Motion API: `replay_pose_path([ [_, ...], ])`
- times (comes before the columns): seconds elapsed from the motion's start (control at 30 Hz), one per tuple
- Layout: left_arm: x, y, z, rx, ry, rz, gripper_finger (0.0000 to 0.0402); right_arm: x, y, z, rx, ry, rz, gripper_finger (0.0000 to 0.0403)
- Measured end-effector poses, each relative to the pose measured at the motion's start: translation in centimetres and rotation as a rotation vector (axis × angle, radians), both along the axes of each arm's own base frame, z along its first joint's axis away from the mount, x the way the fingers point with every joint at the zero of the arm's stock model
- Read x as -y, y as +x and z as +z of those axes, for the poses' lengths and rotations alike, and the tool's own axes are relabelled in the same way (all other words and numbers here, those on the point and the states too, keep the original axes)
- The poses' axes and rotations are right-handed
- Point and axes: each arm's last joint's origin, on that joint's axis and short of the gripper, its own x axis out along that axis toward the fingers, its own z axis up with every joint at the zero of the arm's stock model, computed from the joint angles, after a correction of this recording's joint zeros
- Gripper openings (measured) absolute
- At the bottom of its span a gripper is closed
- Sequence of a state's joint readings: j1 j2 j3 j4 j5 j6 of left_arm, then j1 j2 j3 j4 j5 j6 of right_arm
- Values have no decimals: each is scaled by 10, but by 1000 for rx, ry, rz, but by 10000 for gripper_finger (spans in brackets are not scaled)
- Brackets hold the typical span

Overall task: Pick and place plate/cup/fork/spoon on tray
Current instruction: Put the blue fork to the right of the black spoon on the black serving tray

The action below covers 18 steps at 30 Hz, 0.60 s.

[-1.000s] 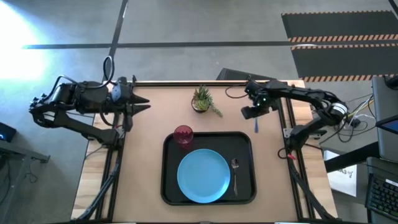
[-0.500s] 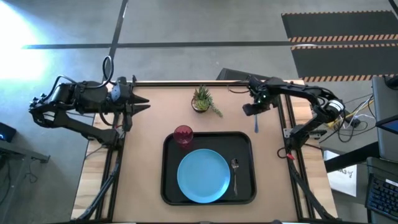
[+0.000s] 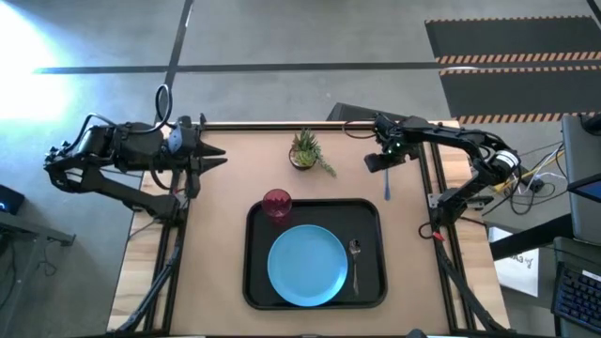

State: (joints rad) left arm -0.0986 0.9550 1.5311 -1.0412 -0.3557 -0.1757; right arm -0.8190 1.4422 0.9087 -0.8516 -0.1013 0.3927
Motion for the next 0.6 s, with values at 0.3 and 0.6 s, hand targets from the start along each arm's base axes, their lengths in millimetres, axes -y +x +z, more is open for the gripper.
replay_pose_path([
  [0.3, 0, 0, 0, 0, 0, 0, 73, -8, -7, -12, -37, 44, -7, 118],
  [0.6, 0, 1, 0, -4, 8, -4, 73, -13, -12, -23, -42, 52, -44, 118],
])
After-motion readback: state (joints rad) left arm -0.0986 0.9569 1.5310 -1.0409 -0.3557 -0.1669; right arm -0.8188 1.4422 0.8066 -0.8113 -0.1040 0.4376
